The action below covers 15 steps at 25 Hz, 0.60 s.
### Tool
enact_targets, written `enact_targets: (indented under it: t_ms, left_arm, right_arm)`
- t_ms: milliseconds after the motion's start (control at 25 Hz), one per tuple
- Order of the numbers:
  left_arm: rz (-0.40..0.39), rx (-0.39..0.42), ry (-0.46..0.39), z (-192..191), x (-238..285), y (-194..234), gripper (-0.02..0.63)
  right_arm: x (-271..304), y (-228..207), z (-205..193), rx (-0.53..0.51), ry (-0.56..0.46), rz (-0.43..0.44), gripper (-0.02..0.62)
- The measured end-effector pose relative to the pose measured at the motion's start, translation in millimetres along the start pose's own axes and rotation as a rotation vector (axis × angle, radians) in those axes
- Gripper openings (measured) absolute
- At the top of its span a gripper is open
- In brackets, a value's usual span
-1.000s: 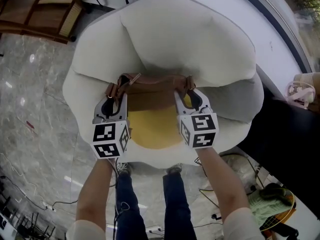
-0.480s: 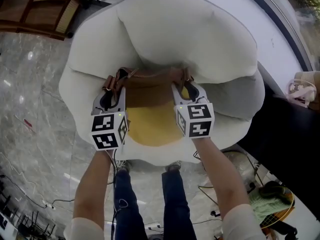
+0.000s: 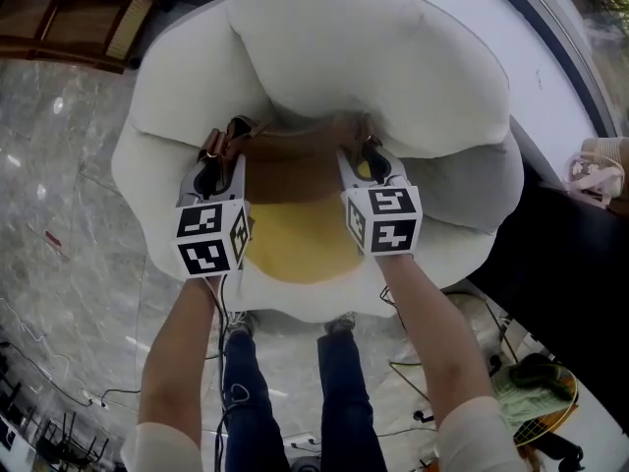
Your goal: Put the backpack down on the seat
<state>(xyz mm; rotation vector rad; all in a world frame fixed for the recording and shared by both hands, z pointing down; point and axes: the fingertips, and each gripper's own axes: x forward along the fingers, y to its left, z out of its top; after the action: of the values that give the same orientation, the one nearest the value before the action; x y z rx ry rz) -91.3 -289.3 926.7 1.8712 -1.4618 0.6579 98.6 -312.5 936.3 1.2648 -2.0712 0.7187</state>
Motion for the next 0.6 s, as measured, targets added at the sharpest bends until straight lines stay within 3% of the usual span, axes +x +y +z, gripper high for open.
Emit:
enact_targets:
  t_ms: [600]
  left_arm:
    - [0.002,0.0,0.016,9,14,3,0.121]
  right_arm:
    - [14,-8,4,0.037,0.012,-0.018,0.153]
